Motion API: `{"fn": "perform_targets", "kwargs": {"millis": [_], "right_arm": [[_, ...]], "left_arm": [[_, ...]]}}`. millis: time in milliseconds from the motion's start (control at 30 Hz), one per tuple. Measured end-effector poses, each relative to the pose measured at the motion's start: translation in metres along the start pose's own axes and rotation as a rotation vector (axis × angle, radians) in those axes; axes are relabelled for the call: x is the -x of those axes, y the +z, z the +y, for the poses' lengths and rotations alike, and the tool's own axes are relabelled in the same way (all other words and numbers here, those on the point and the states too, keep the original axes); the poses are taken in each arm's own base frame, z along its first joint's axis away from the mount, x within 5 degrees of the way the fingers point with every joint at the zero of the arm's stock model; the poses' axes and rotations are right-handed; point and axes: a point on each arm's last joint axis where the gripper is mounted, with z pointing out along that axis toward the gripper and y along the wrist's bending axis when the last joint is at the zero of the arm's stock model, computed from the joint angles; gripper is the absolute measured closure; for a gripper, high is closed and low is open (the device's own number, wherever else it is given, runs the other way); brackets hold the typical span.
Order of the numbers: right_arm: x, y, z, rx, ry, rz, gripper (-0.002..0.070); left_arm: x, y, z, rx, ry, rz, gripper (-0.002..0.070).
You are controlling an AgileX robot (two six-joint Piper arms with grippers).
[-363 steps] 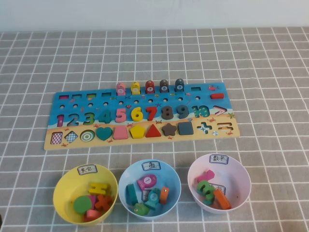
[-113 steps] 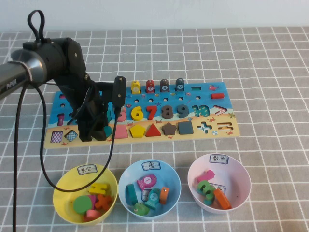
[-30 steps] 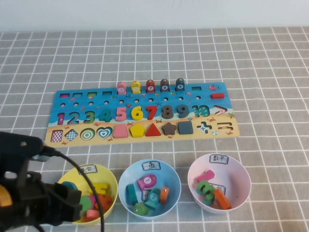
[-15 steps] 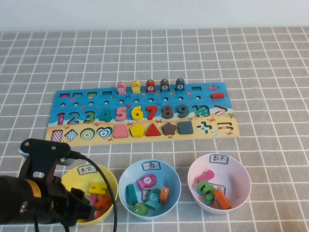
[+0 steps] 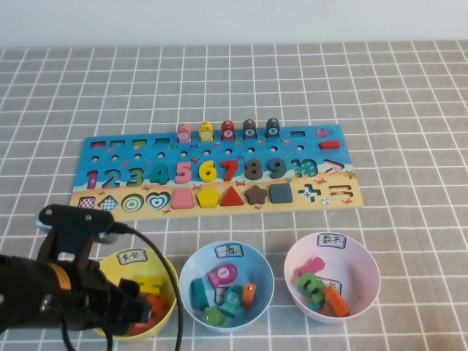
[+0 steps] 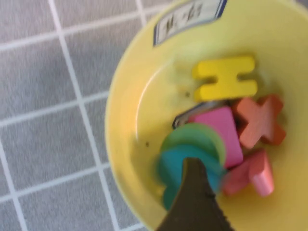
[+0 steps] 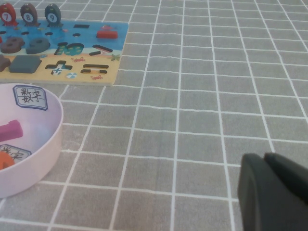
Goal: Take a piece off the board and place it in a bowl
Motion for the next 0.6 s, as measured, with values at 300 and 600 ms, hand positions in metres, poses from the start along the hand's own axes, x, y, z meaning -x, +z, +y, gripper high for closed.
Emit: {"fn": "perform_targets", "kwargs": {"millis": [300,600], "right_arm": [[0.000,0.000,0.000,0.000,0.000,0.000,0.0694],[0.000,0.000,0.000,0.000,0.000,0.000,0.0694]], "left_arm": [[0.021,-0.014,-0.006,-0.015,0.000,-0.025,0.0292],[0.019,-0.060,-0.006,-0.031,0.041,-0.203,0.0655]]}}
